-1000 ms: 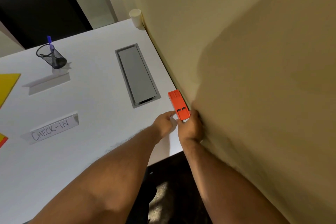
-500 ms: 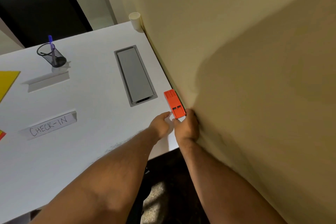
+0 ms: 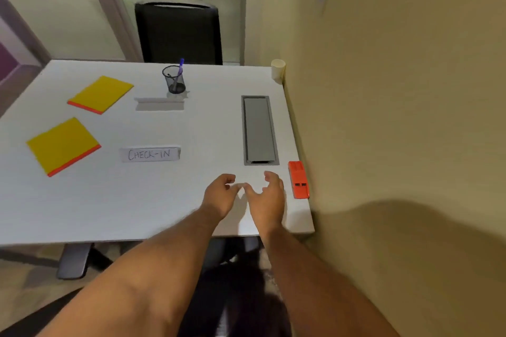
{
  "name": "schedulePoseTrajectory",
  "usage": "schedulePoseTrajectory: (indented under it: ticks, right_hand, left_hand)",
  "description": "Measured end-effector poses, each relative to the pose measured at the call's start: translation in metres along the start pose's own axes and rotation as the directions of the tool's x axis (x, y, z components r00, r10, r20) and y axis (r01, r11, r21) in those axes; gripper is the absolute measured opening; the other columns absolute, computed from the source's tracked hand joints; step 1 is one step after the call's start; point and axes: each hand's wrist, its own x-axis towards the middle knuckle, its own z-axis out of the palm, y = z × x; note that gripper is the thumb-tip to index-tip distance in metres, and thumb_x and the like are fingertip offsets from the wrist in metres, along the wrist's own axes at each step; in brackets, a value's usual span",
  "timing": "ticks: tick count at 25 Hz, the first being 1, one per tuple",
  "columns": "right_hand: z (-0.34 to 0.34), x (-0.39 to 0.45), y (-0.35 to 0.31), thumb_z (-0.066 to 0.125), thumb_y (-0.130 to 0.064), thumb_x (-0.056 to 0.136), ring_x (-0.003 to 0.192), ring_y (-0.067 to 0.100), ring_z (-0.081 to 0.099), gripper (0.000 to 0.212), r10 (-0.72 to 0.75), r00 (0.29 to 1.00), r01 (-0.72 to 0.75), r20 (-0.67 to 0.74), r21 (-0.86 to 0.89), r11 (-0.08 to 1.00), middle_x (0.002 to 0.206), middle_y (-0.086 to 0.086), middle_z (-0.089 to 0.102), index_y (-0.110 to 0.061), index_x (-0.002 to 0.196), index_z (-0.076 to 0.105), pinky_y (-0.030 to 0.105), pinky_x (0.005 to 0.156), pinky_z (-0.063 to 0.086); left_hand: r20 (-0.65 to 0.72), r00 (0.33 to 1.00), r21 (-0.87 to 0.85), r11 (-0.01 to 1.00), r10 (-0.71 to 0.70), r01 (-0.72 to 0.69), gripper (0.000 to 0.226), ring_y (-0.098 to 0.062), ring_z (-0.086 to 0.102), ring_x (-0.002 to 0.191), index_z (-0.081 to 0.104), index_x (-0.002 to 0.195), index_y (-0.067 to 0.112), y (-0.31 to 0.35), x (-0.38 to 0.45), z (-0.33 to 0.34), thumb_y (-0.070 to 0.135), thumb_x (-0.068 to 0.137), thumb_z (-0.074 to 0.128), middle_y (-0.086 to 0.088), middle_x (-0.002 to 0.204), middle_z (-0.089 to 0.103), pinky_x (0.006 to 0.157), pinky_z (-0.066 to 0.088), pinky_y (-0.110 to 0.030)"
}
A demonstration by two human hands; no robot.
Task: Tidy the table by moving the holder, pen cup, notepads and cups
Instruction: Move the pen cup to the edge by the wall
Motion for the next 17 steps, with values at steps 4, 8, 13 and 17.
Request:
schedulePoseTrajectory:
  ticks: [4, 8, 13, 17]
  right_hand:
    - [0.043, -0.027, -0.048, 0.08, -0.044, 0.09, 0.128, 0.02, 0.064, 0.064, -0.087, 0.989, 0.092, 0.12, -0.033, 0.995, 0.144, -0.006, 0.058, -0.025, 0.144, 0.054, 0.041, 0.107, 0.055]
    - [0.086, -0.057, -0.086, 0.077, -0.046, 0.091, 0.121, 0.019, 0.065, 0.06, -0.198, 0.949, 0.232, 0.244, -0.121, 0.965, 0.138, -0.006, 0.06, -0.025, 0.142, 0.054, 0.041, 0.101, 0.057]
    - [0.171, -0.126, -0.159, 0.071, -0.05, 0.094, 0.117, 0.02, 0.067, 0.062, -0.314, 0.878, 0.412, 0.362, -0.239, 0.879, 0.137, -0.003, 0.063, -0.024, 0.147, 0.051, 0.039, 0.095, 0.058]
    - [0.246, -0.19, -0.213, 0.067, -0.052, 0.096, 0.131, 0.024, 0.061, 0.067, -0.373, 0.842, 0.506, 0.389, -0.333, 0.795, 0.145, 0.002, 0.061, -0.02, 0.152, 0.048, 0.044, 0.104, 0.054]
  left_hand:
    - [-0.13, 0.99, -0.096, 0.994, -0.054, 0.042, 0.043, -0.02, 0.061, 0.118, 0.06, 0.138, 0.015, -0.035, -0.014, -0.086, 0.026, 0.097, 0.07, -0.003, 0.135, 0.065, 0.104, 0.048, -0.034]
    - [-0.235, 0.97, -0.174, 0.985, -0.056, 0.015, 0.044, -0.001, 0.062, 0.092, 0.059, 0.138, 0.016, -0.065, -0.03, -0.165, 0.027, 0.097, 0.07, 0.001, 0.128, 0.065, 0.083, 0.045, -0.021]
    - [-0.366, 0.929, -0.232, 0.972, -0.058, -0.031, 0.044, -0.003, 0.064, 0.094, 0.061, 0.136, 0.016, -0.132, -0.063, -0.309, 0.029, 0.095, 0.072, 0.0, 0.125, 0.065, 0.088, 0.046, -0.023]
    - [-0.413, 0.907, -0.331, 0.942, -0.087, -0.06, 0.042, -0.024, 0.065, 0.114, 0.064, 0.13, 0.017, -0.176, -0.091, -0.413, 0.029, 0.092, 0.075, -0.003, 0.125, 0.068, 0.103, 0.053, -0.042]
